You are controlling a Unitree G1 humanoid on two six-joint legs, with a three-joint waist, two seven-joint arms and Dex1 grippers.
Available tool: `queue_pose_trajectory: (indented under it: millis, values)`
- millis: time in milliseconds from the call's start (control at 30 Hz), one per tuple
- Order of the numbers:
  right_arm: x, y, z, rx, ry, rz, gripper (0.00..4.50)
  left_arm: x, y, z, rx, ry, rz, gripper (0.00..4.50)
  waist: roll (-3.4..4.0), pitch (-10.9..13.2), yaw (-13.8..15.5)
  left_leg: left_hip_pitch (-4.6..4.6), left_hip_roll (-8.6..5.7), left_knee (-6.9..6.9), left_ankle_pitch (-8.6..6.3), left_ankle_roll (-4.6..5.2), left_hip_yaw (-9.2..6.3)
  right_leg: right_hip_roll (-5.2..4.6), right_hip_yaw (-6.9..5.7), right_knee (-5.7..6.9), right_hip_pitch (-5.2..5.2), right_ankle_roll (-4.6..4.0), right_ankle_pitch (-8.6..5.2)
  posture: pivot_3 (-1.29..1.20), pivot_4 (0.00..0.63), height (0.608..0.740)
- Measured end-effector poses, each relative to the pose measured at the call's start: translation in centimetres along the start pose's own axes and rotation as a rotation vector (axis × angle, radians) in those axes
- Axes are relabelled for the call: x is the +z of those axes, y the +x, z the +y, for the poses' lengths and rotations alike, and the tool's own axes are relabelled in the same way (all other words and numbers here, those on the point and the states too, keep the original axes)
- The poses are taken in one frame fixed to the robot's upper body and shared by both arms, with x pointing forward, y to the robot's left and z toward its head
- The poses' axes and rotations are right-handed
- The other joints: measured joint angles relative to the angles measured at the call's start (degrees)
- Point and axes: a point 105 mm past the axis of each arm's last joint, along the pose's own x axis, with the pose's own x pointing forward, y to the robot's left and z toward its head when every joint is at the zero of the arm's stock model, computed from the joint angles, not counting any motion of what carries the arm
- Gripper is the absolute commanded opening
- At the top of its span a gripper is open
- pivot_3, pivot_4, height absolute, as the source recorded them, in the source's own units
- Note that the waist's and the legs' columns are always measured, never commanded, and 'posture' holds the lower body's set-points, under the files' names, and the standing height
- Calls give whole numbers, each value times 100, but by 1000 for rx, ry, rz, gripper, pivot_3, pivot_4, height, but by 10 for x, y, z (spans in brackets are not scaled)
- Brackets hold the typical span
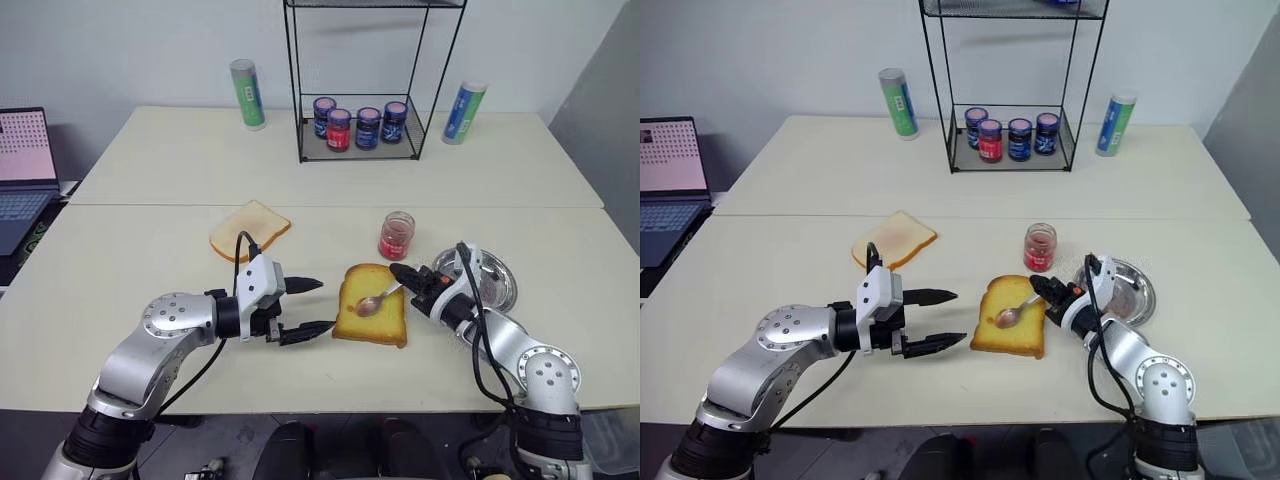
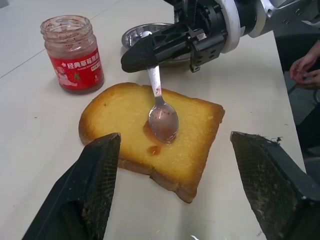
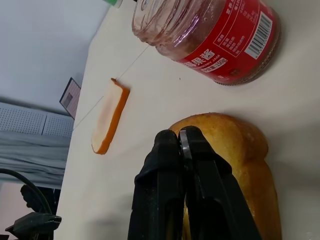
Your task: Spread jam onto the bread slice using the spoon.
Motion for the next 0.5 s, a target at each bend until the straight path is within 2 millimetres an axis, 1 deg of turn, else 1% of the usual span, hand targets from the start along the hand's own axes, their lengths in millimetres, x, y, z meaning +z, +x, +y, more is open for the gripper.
queue_pose_trajectory:
  millis: [33, 100, 167, 233, 300, 400, 500]
  values:
    - [6, -4, -5, -14, -14, -14, 29, 0, 0, 0, 0, 0, 0, 3661, 0, 0, 16, 0, -2, 1, 0, 0, 0, -1, -1, -1, 2, 0, 0, 0, 150, 740]
    - [25, -16, -13, -46, -44, -59, 29, 0, 0, 0, 0, 0, 0, 3661, -2, -1, 32, 0, -4, 3, 0, 0, 1, -2, 0, -2, 3, 3, 1, 0, 150, 740]
    - [35, -22, -16, -54, -46, -86, 29, 0, 0, 0, 0, 0, 0, 3661, -3, -2, 25, 1, -1, 3, 0, 0, 0, 1, 0, 0, 3, 3, 1, 0, 150, 740]
    - [35, -22, -13, -37, -30, -83, 29, 0, 0, 0, 0, 0, -1, 3661, -2, -1, -1, 2, 4, 2, 0, 0, -1, 6, 1, 2, 1, 3, 1, 0, 150, 740]
    - [35, -18, -6, -6, -6, -82, 29, 2, 1, 0, -1, 4, -6, 3661, -2, -1, -35, 4, 9, 1, 0, 0, 0, 12, 4, 4, 1, 2, 2, 0, 150, 740]
    - [32, -5, 15, 68, 25, -76, 29, 3, 2, 1, 1, 10, -10, 3661, -1, -1, -35, 4, 12, 1, 0, 0, -2, 16, 1, 6, 0, 2, 2, 0, 150, 740]
    - [21, 8, 26, 110, 55, -49, 29, 3, 2, 2, 7, 7, -9, 3661, -1, -1, -18, 2, 11, 2, 0, 0, -2, 13, 1, 3, 0, 2, 2, 0, 150, 740]
